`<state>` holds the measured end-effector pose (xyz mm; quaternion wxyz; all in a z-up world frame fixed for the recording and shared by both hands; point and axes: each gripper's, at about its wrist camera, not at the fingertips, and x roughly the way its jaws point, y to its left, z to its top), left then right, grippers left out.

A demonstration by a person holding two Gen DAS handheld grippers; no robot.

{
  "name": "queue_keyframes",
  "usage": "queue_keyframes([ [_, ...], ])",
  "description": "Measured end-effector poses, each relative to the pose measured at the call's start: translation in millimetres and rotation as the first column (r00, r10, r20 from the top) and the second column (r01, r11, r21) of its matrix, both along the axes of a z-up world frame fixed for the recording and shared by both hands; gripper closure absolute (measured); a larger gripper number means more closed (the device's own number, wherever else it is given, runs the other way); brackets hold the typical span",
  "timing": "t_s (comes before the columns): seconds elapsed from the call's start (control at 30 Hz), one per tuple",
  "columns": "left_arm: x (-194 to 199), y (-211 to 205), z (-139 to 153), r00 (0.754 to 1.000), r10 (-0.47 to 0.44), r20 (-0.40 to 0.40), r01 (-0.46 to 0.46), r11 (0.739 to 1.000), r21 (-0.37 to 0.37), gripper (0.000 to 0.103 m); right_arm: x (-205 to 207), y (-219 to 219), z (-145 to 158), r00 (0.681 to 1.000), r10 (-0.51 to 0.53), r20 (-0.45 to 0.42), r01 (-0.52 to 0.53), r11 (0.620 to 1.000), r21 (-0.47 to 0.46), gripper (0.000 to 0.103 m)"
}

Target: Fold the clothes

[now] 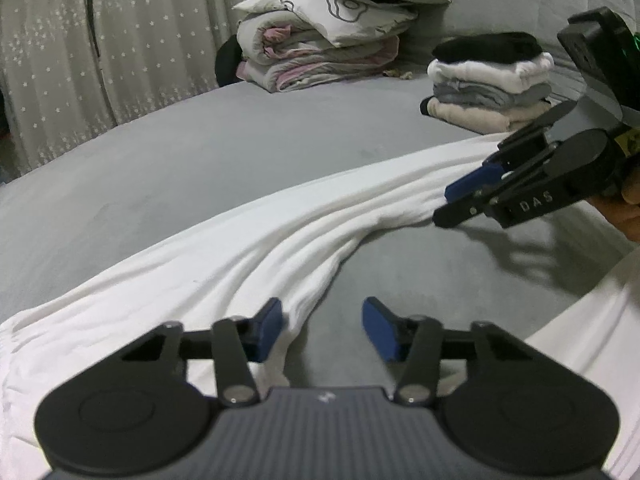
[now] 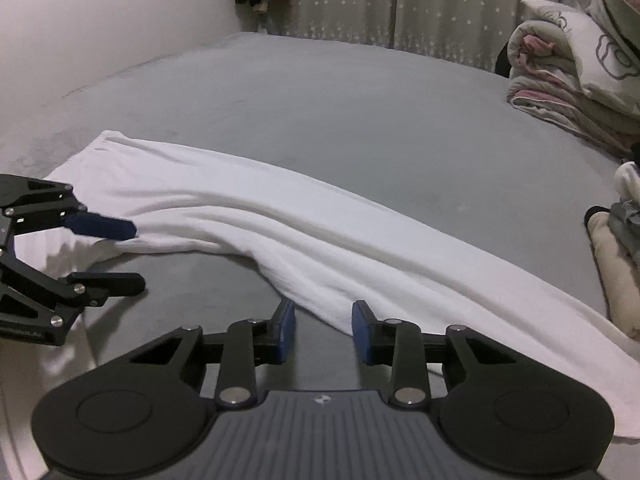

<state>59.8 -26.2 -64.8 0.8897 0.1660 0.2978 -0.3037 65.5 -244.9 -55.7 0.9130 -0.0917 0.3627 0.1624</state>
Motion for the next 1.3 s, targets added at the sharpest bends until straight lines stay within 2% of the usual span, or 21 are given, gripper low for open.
queue_keyframes([
  [0.1, 4, 0, -2, 1.0, 0.01, -0.011, -0.01, 1.0, -0.006, 0.08, 2, 1, -2, 1.0, -0.003, 0.011, 0.003, 1.0, -0.028, 0.096],
  [0.13, 6, 0, -3, 1.0, 0.016, -0.014, -0.016, 1.0, -0.007, 0.093, 2, 1, -1, 1.0, 0.003, 0.017, -0.002, 0.999, -0.04, 0.098],
  [0.17, 7, 1, -2, 1.0, 0.027, -0.013, -0.027, 1.0, -0.006, 0.098, 2, 1, 1, 1.0, 0.01, 0.024, -0.009, 0.999, -0.048, 0.098],
  [0.37, 12, 25, 14, 0.994, -0.002, -0.109, -0.009, 0.995, -0.101, 0.098, -6, -13, 23, 0.997, 0.064, 0.044, -0.064, 0.998, -0.017, 0.099],
  [0.5, 15, 34, 15, 0.98, -0.056, -0.189, 0.034, 0.993, -0.117, 0.098, -4, -13, 17, 0.992, 0.121, -0.026, -0.122, 0.992, -0.035, 0.099],
  [0.63, 18, 40, 11, 0.971, -0.072, -0.227, 0.043, 0.99, -0.131, 0.096, -2, -6, 5, 0.986, 0.146, -0.08, -0.152, 0.986, -0.074, 0.097],
  [0.7, 19, 46, 13, 0.969, -0.077, -0.234, 0.04, 0.986, -0.161, 0.091, 0, -7, 7, 0.984, 0.151, -0.098, -0.157, 0.986, -0.062, 0.091],
  [0.77, 20, 52, 16, 0.967, -0.083, -0.241, 0.036, 0.981, -0.191, 0.072, -2, -10, 12, 0.982, 0.158, -0.1, -0.164, 0.985, -0.047, 0.079],
  [0.8, 20, 55, 17, 0.966, -0.083, -0.243, 0.033, 0.979, -0.203, 0.068, -3, -12, 14, 0.983, 0.156, -0.093, -0.161, 0.986, -0.043, 0.071],
  [0.83, 21, 58, 20, 0.968, -0.072, -0.24, 0.021, 0.978, -0.209, 0.064, -4, -15, 16, 0.986, 0.143, -0.085, -0.147, 0.988, -0.046, 0.068],
  [1.1, 22, 77, 29, 0.97, 0.031, -0.242, -0.086, 0.972, -0.22, 0.061, -18, -34, 28, 0.996, 0.007, -0.093, -0.014, 0.997, -0.073, 0.068],
  [1.3, 4, 89, 27, 0.965, 0.072, -0.254, -0.125, 0.972, -0.2, 0.06, -47, -23, 42, 0.995, -0.017, -0.095, 0.012, 0.999, -0.045, 0.068],
])
